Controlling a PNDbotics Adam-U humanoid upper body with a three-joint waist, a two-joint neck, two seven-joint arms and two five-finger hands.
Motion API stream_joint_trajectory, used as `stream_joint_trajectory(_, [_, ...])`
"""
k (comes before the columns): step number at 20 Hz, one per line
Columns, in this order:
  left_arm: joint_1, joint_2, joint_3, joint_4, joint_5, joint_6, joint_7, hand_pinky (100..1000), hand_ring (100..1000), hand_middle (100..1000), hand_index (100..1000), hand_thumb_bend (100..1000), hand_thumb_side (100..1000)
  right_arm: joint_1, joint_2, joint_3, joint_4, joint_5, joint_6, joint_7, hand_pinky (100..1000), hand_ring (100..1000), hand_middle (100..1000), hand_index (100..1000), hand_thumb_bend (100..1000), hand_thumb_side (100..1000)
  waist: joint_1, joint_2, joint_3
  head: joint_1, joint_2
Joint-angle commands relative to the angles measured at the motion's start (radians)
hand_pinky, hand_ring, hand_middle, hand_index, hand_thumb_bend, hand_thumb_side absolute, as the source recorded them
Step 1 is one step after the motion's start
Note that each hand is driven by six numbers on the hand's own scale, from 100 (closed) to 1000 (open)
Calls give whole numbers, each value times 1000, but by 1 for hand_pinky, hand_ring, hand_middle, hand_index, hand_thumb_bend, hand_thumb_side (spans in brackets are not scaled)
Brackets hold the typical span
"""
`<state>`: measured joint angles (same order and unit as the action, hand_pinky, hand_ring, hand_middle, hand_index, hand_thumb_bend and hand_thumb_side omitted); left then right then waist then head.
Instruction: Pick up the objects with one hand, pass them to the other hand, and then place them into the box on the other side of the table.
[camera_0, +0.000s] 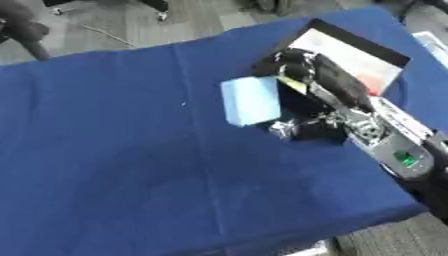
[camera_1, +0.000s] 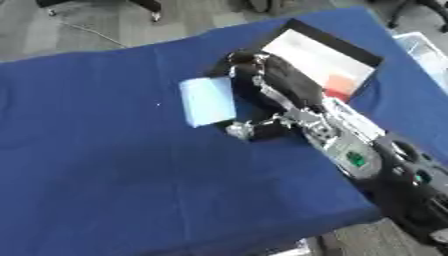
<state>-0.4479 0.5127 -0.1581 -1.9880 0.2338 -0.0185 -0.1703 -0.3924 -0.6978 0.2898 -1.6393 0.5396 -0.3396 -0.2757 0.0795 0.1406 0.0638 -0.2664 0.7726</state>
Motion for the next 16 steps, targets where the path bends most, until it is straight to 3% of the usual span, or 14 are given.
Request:
stream_joint_trajectory(1, [31, -20, 59, -12, -31, -29, 41, 800, 505, 519, 685, 100, 631, -44, -35, -90, 218, -28, 87, -49, 790, 757, 511, 679, 100, 119, -2, -9, 14, -33, -3])
stream_joint_trajectory(2, [52, -32, 73, -12, -38, -33, 54, 800, 505, 519, 685, 100, 633, -60, -38, -117, 299, -35, 108, -68, 791, 758, 512, 696, 100, 113, -2, -9, 23, -42, -3])
stream_joint_trajectory(4, [85, -51, 91, -12, -50, -37, 73, 802, 505, 519, 685, 100, 644, -80, -47, -151, 421, -38, 128, -89, 807, 789, 562, 816, 100, 100, -3, -8, 36, -57, -3])
stream_joint_trajectory(6, [118, -68, 108, -12, -61, -36, 88, 803, 506, 521, 687, 100, 652, -88, -67, -174, 507, -22, 141, -74, 828, 821, 624, 915, 100, 293, -4, -9, 46, -68, -3])
stream_joint_trajectory(7, [131, -75, 115, -12, -67, -34, 92, 805, 507, 521, 688, 100, 657, -89, -79, -181, 532, -4, 144, -52, 851, 854, 695, 981, 100, 474, -6, -10, 48, -71, -3])
stream_joint_trajectory(8, [142, -82, 121, -12, -73, -32, 97, 805, 508, 522, 688, 100, 660, -87, -92, -185, 541, 19, 144, -25, 875, 882, 752, 1000, 100, 559, -8, -11, 49, -74, -3])
stream_joint_trajectory(10, [154, -93, 132, -11, -81, -27, 105, 806, 508, 523, 689, 100, 666, -81, -115, -196, 525, 68, 134, 38, 919, 934, 837, 1000, 110, 616, -11, -13, 46, -74, -3])
stream_joint_trajectory(12, [160, -102, 141, -5, -87, -22, 112, 807, 510, 524, 690, 100, 673, -69, -143, -216, 466, 106, 119, 97, 949, 971, 908, 1000, 237, 613, -17, -16, 39, -67, -3])
stream_joint_trajectory(16, [171, -116, 152, 19, -100, -21, 118, 808, 510, 524, 690, 100, 688, -11, -218, -268, 249, 172, 111, 211, 956, 983, 973, 1000, 430, 575, -31, -20, 22, -47, -3])
